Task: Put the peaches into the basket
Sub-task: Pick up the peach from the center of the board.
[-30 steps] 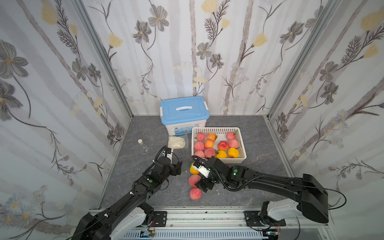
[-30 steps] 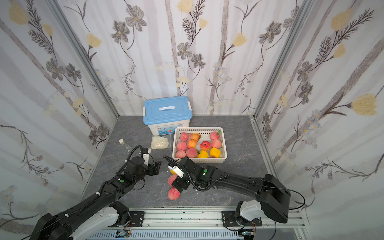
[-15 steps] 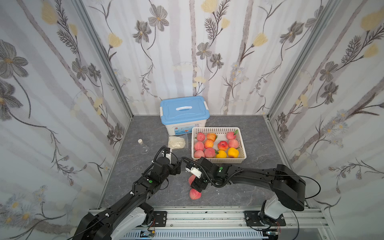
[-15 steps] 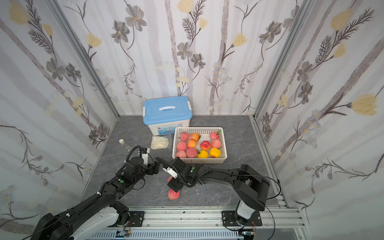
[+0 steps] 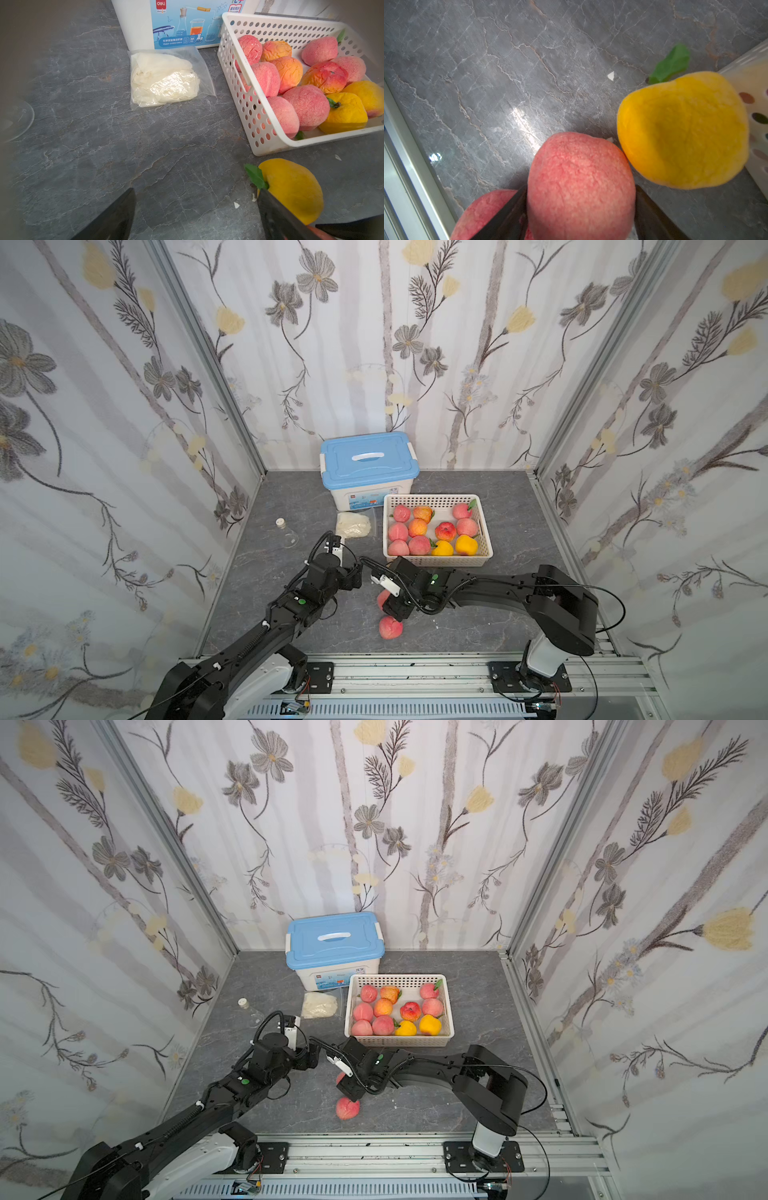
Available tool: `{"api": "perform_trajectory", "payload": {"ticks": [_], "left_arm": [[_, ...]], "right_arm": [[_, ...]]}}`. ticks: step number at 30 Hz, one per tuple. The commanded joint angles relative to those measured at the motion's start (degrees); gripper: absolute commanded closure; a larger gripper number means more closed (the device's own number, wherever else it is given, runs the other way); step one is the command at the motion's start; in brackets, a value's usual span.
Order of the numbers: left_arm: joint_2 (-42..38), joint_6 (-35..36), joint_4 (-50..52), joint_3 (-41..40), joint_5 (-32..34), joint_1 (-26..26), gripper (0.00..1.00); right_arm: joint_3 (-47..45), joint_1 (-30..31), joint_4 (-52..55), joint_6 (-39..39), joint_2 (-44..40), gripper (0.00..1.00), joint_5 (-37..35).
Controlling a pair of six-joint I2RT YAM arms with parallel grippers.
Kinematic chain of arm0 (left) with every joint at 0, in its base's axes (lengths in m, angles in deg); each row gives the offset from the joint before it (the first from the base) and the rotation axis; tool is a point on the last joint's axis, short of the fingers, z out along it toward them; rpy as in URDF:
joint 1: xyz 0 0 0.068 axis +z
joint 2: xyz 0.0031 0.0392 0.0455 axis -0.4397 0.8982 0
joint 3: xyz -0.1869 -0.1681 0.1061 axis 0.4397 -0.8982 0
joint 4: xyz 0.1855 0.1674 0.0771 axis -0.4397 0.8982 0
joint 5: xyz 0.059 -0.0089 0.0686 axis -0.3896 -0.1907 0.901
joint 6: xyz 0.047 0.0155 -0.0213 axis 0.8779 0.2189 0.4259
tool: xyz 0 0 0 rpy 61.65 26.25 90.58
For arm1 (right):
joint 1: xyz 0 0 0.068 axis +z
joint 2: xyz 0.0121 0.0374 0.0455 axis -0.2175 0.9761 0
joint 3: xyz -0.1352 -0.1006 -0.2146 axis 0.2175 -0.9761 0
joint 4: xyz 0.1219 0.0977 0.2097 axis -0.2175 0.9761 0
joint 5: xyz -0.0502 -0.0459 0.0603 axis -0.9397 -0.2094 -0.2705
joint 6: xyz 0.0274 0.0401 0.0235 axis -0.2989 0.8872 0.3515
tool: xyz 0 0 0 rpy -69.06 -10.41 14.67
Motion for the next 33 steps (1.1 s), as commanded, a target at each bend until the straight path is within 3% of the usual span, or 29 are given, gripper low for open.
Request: {"api": "perform_trajectory", "payload": {"ticks": [1,10,20,27,33], "left_arm": [[0.1,0.7,-1.8,0.4,-0.2,0.1,0.07],[0.4,0.8,-1.6,0.8,-0.4,0.1,0.07],[0.6,1.0,-2.1,0.7,-1.1,0.1,0.07],[0.2,1.5,-4.1,-0.5,-1.7,0.2,0.06],[0.1,1.8,-5.5,-1.2,-2.6,0.2,0.05]], "right_arm": [[-0.1,0.1,-3.0,-0.2,-0.5,0.31,-0.4],[-2.1,0.5,-0.8,-0.6,-6.9,0.38,-0.3],[-3.9,-0.3,5.7,-0.6,-22.6,0.39,-4.7],[-3.8,-8.5,7.4,-0.6,-30.8,0.4,-3.8],[-2.4,-17.5,7.6,0.4,-32.8,0.4,-4.2]]}}
